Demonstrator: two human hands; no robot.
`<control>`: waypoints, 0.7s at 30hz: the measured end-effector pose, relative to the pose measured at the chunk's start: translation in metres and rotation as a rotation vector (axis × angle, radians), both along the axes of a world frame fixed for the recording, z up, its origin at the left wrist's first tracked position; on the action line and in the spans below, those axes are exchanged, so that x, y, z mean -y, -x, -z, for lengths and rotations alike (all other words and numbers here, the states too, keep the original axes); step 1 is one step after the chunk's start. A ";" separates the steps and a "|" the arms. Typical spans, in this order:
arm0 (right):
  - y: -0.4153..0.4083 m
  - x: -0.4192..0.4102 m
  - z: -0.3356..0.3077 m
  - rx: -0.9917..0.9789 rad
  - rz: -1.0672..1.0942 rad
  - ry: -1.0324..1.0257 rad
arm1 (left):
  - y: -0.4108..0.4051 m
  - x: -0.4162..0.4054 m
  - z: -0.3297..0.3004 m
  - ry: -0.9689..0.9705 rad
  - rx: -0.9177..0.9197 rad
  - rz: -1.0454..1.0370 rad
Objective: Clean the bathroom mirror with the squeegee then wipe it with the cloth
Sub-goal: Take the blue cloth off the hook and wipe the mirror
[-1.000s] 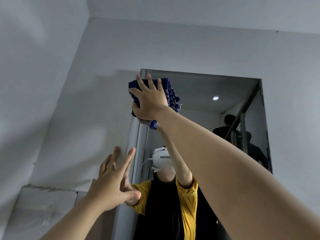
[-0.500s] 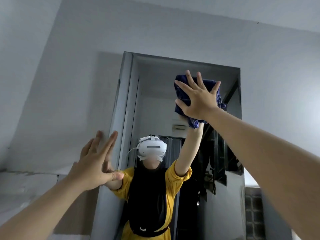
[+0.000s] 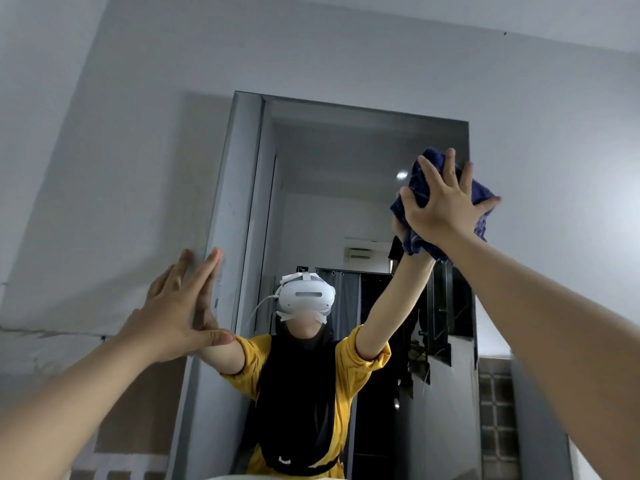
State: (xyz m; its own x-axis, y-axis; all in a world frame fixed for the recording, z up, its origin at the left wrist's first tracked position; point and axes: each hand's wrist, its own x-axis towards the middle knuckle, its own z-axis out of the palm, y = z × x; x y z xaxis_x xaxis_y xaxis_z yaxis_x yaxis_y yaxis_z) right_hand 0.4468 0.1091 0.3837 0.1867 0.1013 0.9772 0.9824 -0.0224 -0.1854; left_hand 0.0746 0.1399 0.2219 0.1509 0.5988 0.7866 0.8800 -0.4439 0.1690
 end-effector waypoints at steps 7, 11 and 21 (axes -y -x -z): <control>0.039 -0.006 0.027 -0.234 -0.082 -0.045 | 0.000 -0.003 0.002 -0.006 0.028 0.028; 0.065 -0.011 0.039 -0.238 -0.087 -0.019 | 0.000 -0.007 0.004 -0.005 0.050 0.051; 0.175 -0.019 0.038 -0.116 -0.097 0.048 | 0.022 0.000 0.013 0.038 -0.038 0.168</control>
State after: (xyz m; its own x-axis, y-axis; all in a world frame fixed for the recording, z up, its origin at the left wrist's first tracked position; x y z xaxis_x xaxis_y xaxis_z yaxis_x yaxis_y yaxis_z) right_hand 0.2713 0.1279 0.3457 0.2849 0.1709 0.9432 0.9525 0.0598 -0.2986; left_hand 0.0524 0.1398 0.2093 0.2807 0.5919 0.7555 0.8002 -0.5790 0.1563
